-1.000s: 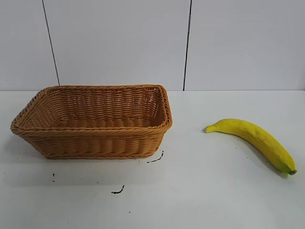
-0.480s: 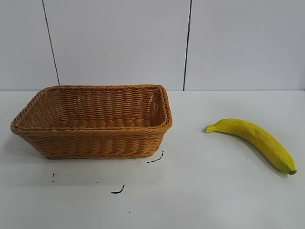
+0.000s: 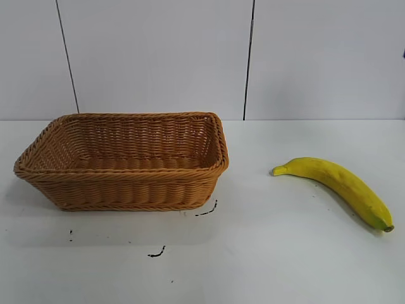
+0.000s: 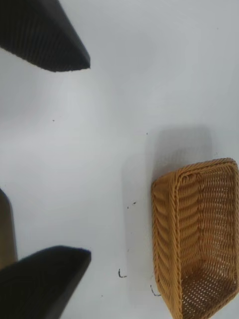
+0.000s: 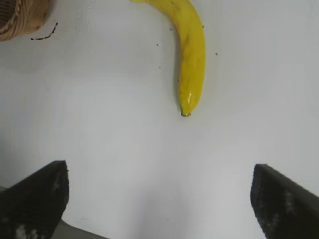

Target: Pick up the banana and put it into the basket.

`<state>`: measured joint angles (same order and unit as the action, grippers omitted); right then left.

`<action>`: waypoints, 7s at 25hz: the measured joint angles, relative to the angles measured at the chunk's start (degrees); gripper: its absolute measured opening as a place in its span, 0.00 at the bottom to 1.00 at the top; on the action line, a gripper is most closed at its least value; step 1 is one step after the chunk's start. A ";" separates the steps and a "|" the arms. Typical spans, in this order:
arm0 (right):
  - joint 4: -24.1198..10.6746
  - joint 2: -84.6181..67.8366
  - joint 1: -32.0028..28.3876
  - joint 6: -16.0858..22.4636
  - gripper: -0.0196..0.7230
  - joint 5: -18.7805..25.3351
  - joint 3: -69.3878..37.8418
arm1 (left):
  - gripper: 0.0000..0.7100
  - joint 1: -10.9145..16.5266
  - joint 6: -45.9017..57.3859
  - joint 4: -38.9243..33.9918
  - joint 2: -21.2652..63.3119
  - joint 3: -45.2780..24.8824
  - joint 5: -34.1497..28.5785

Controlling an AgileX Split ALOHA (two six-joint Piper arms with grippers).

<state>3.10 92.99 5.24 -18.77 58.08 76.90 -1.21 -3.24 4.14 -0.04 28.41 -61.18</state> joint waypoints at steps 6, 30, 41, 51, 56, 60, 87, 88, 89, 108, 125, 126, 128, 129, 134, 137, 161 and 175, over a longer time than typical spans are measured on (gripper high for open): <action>-4.89 9.22 0.00 4.53 0.96 -3.84 0.06 | 0.97 0.00 0.00 0.00 0.00 0.00 0.00; -4.80 30.03 0.00 7.63 0.96 -20.21 0.12 | 0.97 0.00 0.00 0.00 0.00 0.00 0.00; -4.93 30.21 0.00 8.35 0.43 -19.99 0.12 | 0.97 0.00 0.00 0.00 0.00 0.00 0.00; -6.67 22.49 0.00 8.35 0.43 -15.21 0.12 | 0.97 0.00 0.00 0.00 0.00 0.00 0.00; -6.31 15.96 0.00 8.60 0.43 -8.64 1.33 | 0.97 0.00 0.00 0.00 0.00 0.00 0.00; -4.78 14.86 0.00 8.60 0.43 -1.22 8.23 | 0.97 0.00 0.00 0.00 0.00 0.00 0.00; -3.61 37.98 29.22 -13.19 0.43 0.69 50.26 | 0.97 0.00 0.00 0.00 0.00 0.00 0.00; -3.61 38.21 30.06 -15.35 0.43 -0.56 50.26 | 0.97 0.00 0.00 0.00 0.00 0.00 0.00; -3.61 38.58 30.86 -17.20 0.43 -1.93 50.26 | 0.97 0.00 0.00 0.00 0.00 0.00 0.00; -4.41 50.57 32.15 -19.98 0.43 -13.36 49.83 | 0.97 0.00 0.00 0.05 0.00 0.00 0.01; -5.43 45.31 32.15 -6.34 0.91 -13.62 50.01 | 0.97 0.00 0.00 0.05 0.00 0.00 0.01; -5.97 43.99 32.15 -2.01 0.91 -13.48 50.16 | 0.97 0.00 0.00 0.05 0.00 0.00 0.01; -7.14 41.57 31.80 10.27 0.91 -12.10 50.43 | 0.97 0.00 0.00 0.05 0.00 0.00 0.01; -7.50 40.43 31.29 16.36 0.91 -10.70 50.66 | 0.97 0.00 0.00 0.05 0.00 0.00 0.01; -7.44 37.76 24.91 31.66 0.91 -0.77 50.94 | 0.97 0.00 0.00 0.05 0.00 0.00 0.01; -7.39 37.65 20.35 32.17 0.91 3.49 50.94 | 0.97 0.00 0.00 0.05 0.00 0.00 0.01; -4.54 29.42 -1.54 19.45 0.91 11.43 38.26 | 0.97 0.00 0.00 -0.01 0.00 0.00 0.01; -2.53 -13.02 -1.54 19.26 0.91 11.54 -12.92 | 0.97 0.00 0.00 -0.01 0.00 0.00 0.01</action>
<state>0.57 79.98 3.70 0.48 69.62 63.98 -1.21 -3.24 4.13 -0.04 28.41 -61.17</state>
